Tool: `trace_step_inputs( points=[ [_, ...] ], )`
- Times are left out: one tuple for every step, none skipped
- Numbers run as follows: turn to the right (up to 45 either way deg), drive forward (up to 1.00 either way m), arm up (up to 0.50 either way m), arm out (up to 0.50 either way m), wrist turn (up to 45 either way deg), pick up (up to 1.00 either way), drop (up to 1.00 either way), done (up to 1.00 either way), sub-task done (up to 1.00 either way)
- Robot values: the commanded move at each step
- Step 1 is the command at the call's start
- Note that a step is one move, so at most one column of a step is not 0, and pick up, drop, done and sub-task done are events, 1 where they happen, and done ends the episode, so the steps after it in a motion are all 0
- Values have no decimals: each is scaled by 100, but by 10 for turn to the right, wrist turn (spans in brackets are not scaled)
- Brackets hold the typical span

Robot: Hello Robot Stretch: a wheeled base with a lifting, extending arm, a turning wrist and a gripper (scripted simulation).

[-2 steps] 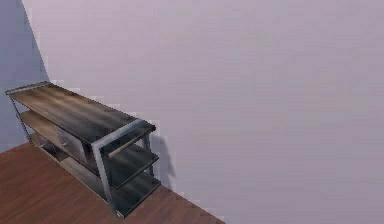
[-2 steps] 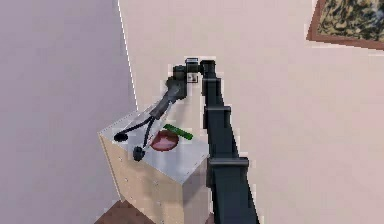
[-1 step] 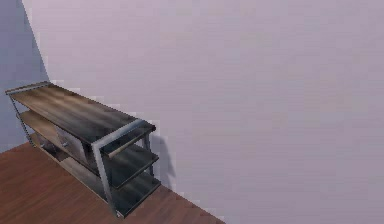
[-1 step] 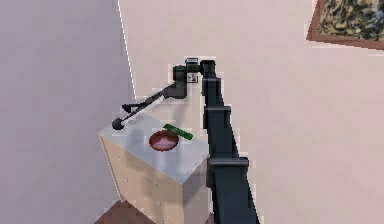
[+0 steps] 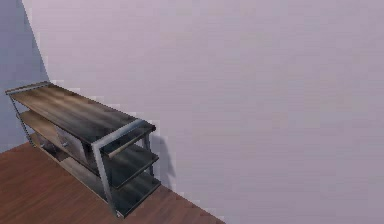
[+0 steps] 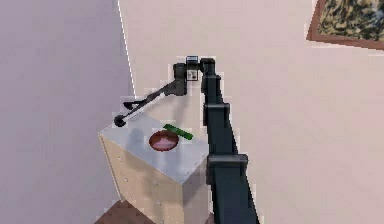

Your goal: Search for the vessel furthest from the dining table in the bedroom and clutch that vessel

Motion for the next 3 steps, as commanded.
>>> trace_step_inputs(
  points=[
    [0,0,0,0,450,0,0,0,0],
    [0,0,0,0,30,0,0,0,0],
    [0,0,-30,0,0,0,0,0,0]
  ],
)
